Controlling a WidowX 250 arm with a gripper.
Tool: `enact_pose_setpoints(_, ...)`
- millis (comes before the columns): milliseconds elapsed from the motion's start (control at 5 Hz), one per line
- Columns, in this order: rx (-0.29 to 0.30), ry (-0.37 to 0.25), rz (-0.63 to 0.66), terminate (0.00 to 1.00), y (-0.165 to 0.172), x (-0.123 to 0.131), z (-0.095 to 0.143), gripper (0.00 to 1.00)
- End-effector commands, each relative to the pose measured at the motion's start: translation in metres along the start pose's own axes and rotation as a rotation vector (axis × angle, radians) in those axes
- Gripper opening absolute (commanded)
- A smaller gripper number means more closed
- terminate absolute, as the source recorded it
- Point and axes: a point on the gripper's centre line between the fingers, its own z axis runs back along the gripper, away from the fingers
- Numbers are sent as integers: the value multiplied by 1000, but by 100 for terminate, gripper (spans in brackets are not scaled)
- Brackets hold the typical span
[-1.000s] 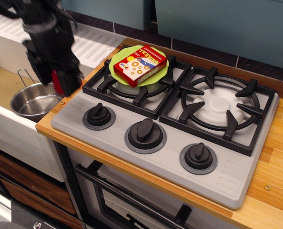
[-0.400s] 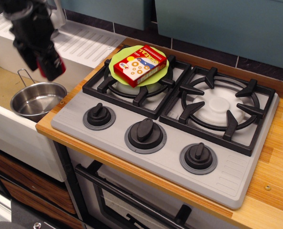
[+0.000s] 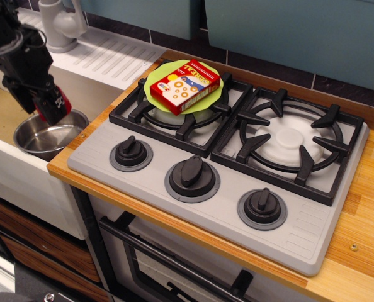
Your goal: Put cereal on plate and sweetpotato in pot or pan in sink
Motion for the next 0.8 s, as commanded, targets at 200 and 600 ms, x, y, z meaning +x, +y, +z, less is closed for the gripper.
enact_pose_setpoints(200, 43, -15, 2, 0, 7, -8, 10, 100)
enact_pose_setpoints(600, 61, 20, -5, 0, 4, 3, 30, 100)
